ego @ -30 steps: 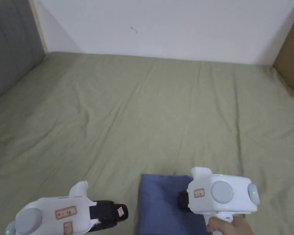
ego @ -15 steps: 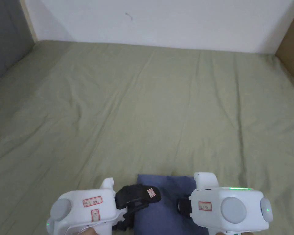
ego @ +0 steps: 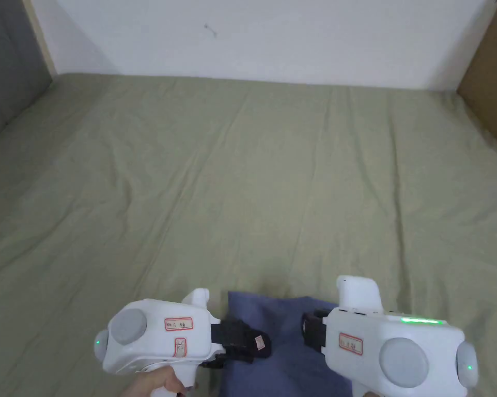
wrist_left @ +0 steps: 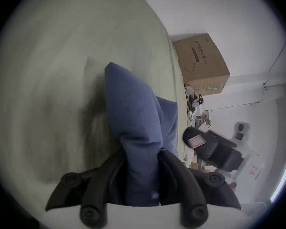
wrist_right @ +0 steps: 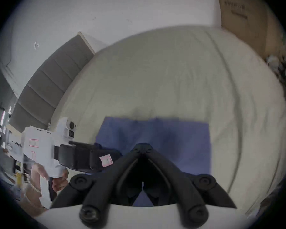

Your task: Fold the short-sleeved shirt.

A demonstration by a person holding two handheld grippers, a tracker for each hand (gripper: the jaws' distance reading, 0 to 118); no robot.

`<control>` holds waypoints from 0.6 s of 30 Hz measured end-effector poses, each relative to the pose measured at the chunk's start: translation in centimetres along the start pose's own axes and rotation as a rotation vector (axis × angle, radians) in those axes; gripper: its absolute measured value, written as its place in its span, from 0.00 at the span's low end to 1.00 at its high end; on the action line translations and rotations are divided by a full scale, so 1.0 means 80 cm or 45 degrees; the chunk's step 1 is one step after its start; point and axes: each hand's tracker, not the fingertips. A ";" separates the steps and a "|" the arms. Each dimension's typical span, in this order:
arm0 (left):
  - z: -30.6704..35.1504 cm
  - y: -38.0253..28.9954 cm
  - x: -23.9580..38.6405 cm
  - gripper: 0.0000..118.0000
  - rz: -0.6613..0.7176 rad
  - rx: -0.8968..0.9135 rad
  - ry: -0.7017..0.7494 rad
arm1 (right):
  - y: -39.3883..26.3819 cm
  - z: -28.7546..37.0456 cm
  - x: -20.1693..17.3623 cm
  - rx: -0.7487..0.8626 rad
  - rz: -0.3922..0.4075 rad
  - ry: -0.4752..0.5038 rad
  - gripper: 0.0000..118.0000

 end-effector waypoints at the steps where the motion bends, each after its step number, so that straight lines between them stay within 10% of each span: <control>1: 0.005 0.002 0.001 0.16 0.011 0.002 0.010 | 0.004 0.010 -0.007 0.067 0.033 -0.035 0.00; 12: 0.149 0.023 -0.010 0.16 -0.240 0.037 0.543 | 0.019 0.089 -0.156 0.794 0.338 -0.249 0.00; 18: 0.258 0.042 -0.050 0.16 -0.330 0.074 0.848 | 0.005 0.087 -0.214 0.899 0.264 -0.211 0.00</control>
